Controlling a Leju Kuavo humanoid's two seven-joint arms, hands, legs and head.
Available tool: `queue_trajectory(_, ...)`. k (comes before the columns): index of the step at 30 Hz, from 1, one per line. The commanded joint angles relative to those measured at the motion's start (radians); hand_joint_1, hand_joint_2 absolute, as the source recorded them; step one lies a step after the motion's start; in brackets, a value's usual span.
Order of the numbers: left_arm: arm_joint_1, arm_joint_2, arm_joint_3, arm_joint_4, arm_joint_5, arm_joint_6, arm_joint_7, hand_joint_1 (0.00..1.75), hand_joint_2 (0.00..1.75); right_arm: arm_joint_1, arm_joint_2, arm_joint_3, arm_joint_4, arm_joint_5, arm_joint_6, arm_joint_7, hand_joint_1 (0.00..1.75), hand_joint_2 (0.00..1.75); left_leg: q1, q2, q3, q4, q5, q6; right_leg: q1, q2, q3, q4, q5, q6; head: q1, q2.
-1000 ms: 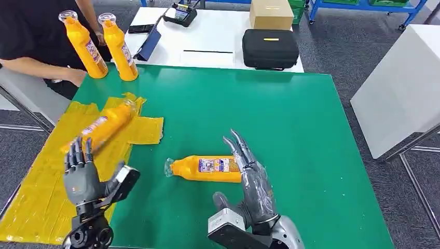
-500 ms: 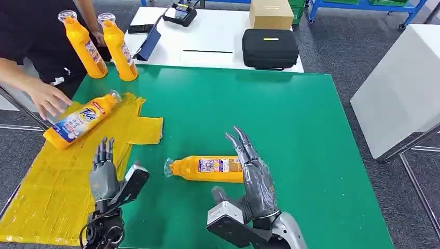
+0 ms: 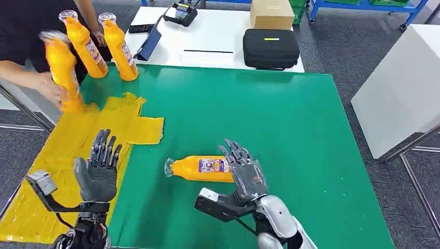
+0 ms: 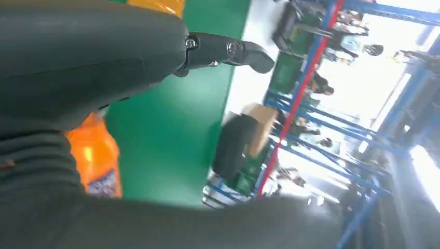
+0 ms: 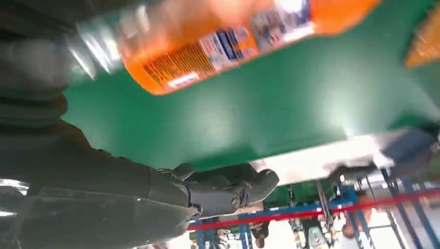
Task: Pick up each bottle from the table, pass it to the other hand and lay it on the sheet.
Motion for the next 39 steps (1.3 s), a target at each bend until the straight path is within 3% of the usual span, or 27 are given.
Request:
queue_trajectory(1,-0.059,-0.012,-0.021,-0.002,0.004,-0.003,0.037,0.0,1.75,-0.11,-0.002,0.072,0.212,0.014,0.005,0.018,0.0,1.75,0.0,0.001,0.002,0.0,0.0,-0.001,0.001,0.0,0.002,-0.001,0.0,-0.001,0.0,0.0)
queue_trajectory(10,-0.077,-0.031,-0.004,0.009,0.003,-0.004,0.048,0.0,1.75,-0.136,0.035,0.086,0.259,0.04,0.053,0.044,0.0,1.75,0.0,0.002,0.003,-0.001,-0.001,-0.001,0.001,0.001,0.002,-0.001,0.0,-0.001,0.0,0.0)
queue_trajectory(16,-0.096,-0.049,0.019,0.011,-0.004,-0.003,0.068,0.0,1.75,-0.222,0.088,0.102,0.401,0.092,0.081,0.074,0.0,1.75,0.0,0.004,0.002,0.0,0.0,-0.001,0.001,0.002,0.001,0.0,0.001,-0.001,0.0,0.0)
queue_trajectory(30,-0.094,-0.05,0.02,0.011,-0.004,-0.003,0.067,0.0,1.75,-0.222,0.087,0.102,0.404,0.093,0.081,0.074,0.0,1.75,0.0,0.002,0.003,0.0,0.0,-0.001,0.0,0.0,0.003,0.0,0.0,-0.001,0.0,0.0)
queue_trajectory(39,-0.123,-0.078,0.069,0.018,-0.007,0.001,0.087,0.0,1.75,-0.311,0.139,0.068,0.573,0.29,0.076,0.183,0.0,1.75,0.0,0.003,0.003,0.0,0.0,-0.001,0.0,0.001,0.002,0.0,0.0,-0.002,0.0,0.0)
